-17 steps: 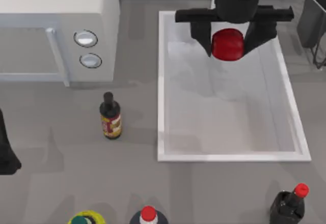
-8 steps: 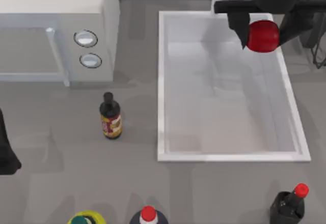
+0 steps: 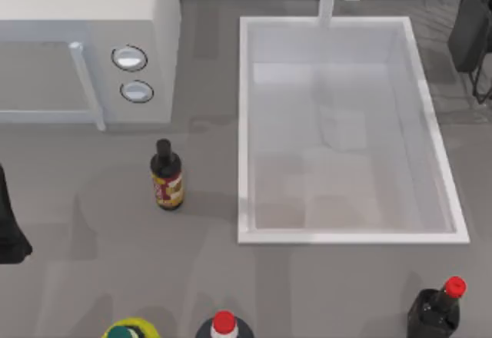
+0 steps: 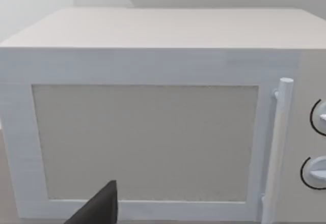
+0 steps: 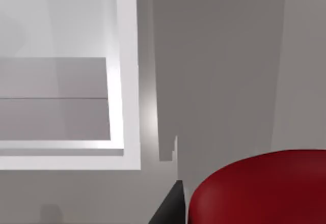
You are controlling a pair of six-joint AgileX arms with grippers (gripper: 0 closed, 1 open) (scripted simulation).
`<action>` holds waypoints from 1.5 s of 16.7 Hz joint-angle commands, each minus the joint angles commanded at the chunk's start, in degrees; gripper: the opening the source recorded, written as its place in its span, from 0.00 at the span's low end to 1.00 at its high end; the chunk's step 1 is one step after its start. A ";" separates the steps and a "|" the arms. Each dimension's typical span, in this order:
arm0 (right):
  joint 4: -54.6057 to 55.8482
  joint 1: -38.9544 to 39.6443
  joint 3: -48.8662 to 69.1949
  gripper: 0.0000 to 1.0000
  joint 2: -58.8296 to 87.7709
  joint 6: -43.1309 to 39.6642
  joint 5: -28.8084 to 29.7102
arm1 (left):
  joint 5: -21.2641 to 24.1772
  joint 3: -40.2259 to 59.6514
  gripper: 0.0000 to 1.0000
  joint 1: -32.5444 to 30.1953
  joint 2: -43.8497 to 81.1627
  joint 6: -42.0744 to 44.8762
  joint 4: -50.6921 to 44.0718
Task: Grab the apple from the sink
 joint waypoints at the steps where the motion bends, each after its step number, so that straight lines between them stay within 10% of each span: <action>1: 0.77 -1.64 -1.74 0.00 -1.23 -1.62 -0.08 | 0.00 0.00 1.00 0.00 0.00 0.00 0.00; 23: 25.61 -3.07 -24.49 0.00 0.47 -3.01 -0.15 | 0.00 0.00 1.00 0.00 0.00 0.00 0.00; 25: 25.61 -3.07 -24.49 0.15 0.47 -3.01 -0.15 | 0.00 0.00 1.00 0.00 0.00 0.00 0.00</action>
